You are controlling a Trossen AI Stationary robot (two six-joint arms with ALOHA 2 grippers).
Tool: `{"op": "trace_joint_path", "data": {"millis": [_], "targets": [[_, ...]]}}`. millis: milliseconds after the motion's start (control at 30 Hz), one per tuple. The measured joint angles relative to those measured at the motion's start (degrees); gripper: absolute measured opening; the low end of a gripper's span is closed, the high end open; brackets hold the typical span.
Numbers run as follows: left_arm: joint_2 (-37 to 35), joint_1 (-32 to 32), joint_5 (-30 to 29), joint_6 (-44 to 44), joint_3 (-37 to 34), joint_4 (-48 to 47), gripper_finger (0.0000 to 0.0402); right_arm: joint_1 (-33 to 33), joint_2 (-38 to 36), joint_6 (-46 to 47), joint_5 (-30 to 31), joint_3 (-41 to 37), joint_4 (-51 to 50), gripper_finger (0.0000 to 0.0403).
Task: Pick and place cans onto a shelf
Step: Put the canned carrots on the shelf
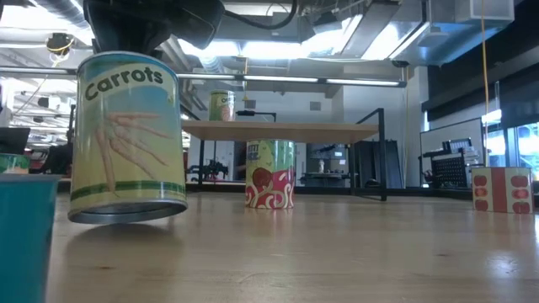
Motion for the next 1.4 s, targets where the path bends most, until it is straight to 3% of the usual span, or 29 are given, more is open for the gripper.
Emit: {"op": "trace_joint_path", "data": {"millis": [200, 533, 967, 1400], "targets": [[-0.02, -0.04, 0.70, 0.04, 1.40, 0.05, 0.0041, -0.02, 0.00, 0.00, 0.00, 0.00, 0.00, 0.0074], [-0.09, -0.14, -3.62, 2.62, 5.81, -1.24, 0.0041, -0.01, 0.14, 0.00, -0.01, 0.00, 0.00, 0.0074], [-1.57, -2.84, -20.72, 1.63, 20.51, -21.09, 0.0041, 0.00, 6.85, -3.08, 0.00, 0.00, -0.02, 0.0074], [-15.71, -14.28, -38.28, -10.93, 20.98, -31.27, 0.0041, 0.35, 16.13, -8.98, -1.42, 0.00, 0.82, 0.0059]]}}
